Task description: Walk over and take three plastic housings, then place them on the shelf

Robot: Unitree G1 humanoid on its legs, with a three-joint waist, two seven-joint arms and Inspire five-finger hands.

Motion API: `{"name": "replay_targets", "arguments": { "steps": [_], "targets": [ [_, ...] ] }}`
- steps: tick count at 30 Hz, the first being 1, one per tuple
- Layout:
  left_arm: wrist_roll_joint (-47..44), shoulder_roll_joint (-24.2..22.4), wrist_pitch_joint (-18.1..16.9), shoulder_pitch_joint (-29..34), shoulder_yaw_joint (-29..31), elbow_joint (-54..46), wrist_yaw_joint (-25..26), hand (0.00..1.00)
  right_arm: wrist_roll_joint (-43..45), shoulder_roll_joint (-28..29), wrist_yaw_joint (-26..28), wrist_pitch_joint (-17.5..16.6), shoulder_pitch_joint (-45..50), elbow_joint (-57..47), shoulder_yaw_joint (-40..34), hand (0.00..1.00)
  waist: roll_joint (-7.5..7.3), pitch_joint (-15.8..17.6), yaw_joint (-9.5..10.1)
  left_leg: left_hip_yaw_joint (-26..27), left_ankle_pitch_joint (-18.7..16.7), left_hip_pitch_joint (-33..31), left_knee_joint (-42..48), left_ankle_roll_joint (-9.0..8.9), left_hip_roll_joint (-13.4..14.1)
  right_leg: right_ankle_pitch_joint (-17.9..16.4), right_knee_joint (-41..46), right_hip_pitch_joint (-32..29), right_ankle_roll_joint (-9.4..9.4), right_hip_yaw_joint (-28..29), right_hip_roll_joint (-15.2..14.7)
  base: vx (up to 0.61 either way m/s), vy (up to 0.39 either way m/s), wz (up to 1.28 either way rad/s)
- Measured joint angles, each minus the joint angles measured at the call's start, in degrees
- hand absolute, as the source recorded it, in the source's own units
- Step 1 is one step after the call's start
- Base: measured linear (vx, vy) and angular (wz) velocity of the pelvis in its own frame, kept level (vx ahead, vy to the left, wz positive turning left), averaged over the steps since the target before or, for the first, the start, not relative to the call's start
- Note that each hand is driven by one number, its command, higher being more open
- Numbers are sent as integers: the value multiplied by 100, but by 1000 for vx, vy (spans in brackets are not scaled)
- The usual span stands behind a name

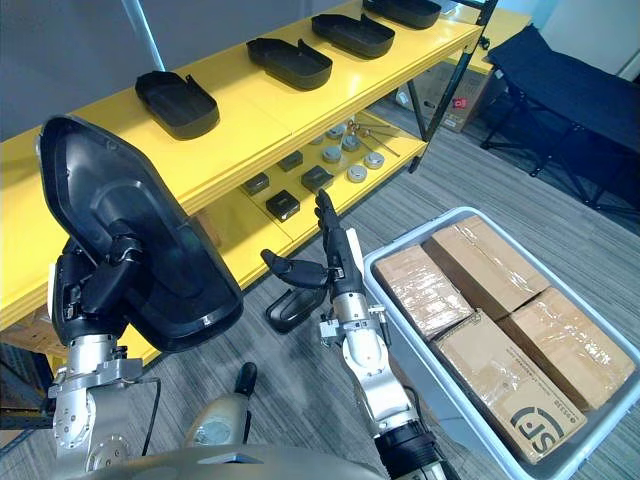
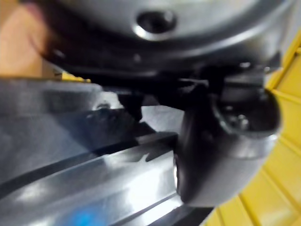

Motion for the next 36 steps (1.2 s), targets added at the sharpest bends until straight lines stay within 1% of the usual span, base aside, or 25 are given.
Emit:
{"name": "replay_targets", "arguments": {
  "steps": [2,3,4,5,6,7,9,10,12,13,15,18,19,22,26,32,36],
  "targets": [
    [5,66,0,-26,-12,0,20,0,1,11,29,-89,0,0,-62,100,-1,-1,-40,115,24,-35,-33,24,-8,-24,22,-19,3,13,-18,-82,66,24],
    [-5,135,10,-37,-19,0,3,0,-4,13,21,-154,2,-1,-90,100,-8,-8,-115,105,59,-105,-37,71,-62,-195,204,-121,2,213,-40,-89,64,59],
    [-5,185,56,-76,-32,0,-49,0,-13,9,-4,-233,24,-4,-122,100,-11,-10,-183,6,93,-163,-41,117,-149,-505,525,-294,-53,612,-60,-81,35,70],
    [-5,205,92,-100,-38,0,-89,0,-18,10,-36,-247,34,-4,-125,100,-15,-11,-218,-78,104,-185,-40,130,-217,-655,701,-381,-135,856,-65,-75,-7,89],
    [-8,255,164,-171,-70,4,-165,0,-21,11,-102,-264,66,-5,-139,100,-30,-14,-288,-278,138,-203,-48,141,-374,-954,999,-489,-241,1237,-71,-42,-41,107],
    [-7,308,175,-260,-141,12,-288,0,-21,8,-162,-287,101,-6,-166,100,-34,-14,-319,-491,277,-203,-110,86,-518,-1097,1254,-516,-392,1566,-99,-20,-49,110],
    [-5,403,174,-337,-236,11,-391,0,-19,10,-176,-297,112,-5,-203,100,-31,-15,-326,-592,406,-209,-206,121,-588,-1111,1391,-509,-374,1652,-106,-4,-29,73],
    [-6,448,174,-358,-274,11,-424,0,-25,-2,-148,-303,88,-5,-197,100,-38,-15,-244,-589,442,-210,-245,117,-586,-1126,1381,-511,-348,1631,-105,-19,-21,31],
    [-7,450,172,-322,-273,37,-354,0,-179,-1,-64,-327,26,-4,-149,100,-35,-15,-155,-529,459,-219,-251,115,-577,-1115,1241,-490,-289,1632,-94,-50,-26,-12],
    [-6,450,165,-277,-273,62,-272,0,-279,-27,-29,-368,-32,-5,-62,100,-34,-16,-112,-444,464,-225,-251,119,-553,-1063,1060,-463,-164,1648,-71,-64,-18,-28],
    [-5,448,147,-208,-300,116,-122,0,-399,-115,51,-473,-92,-5,43,100,-6,-2,-118,-363,480,-235,-252,120,-488,-943,827,-435,30,1729,10,-61,-2,-27],
    [-30,442,123,-200,-300,261,97,0,-415,-216,94,-578,-80,-5,153,100,-3,-3,-154,-293,456,-232,-251,142,-408,-920,771,-435,6,1768,74,-115,23,-8],
    [-58,435,122,-186,-289,283,168,0,-411,-229,125,-599,-75,-5,130,100,-3,-2,-199,-128,446,-234,-250,128,-347,-918,776,-418,4,1756,97,-104,27,9],
    [-59,338,16,-149,-227,282,198,0,-411,-220,157,-616,-61,-5,128,100,0,-1,-251,122,495,-244,-244,180,-291,-918,778,-389,5,1737,101,-78,26,11],
    [-53,326,-101,-156,-209,273,207,0,-401,-196,170,-704,-39,-5,138,100,5,-1,-261,256,538,-321,-235,225,-290,-915,773,-390,6,1672,98,-38,16,14],
    [133,270,-124,-181,-140,271,321,0,-411,-100,145,-710,-49,-5,150,100,14,0,-223,213,587,-327,-238,271,-352,-907,770,-314,15,1554,81,-5,-7,12],
    [167,217,-126,-210,-243,270,224,0,-472,-143,-201,-709,-45,-4,160,100,76,1,-204,56,613,-413,-249,253,-406,-917,755,-273,9,1355,108,-19,-10,22]
  ]
}}
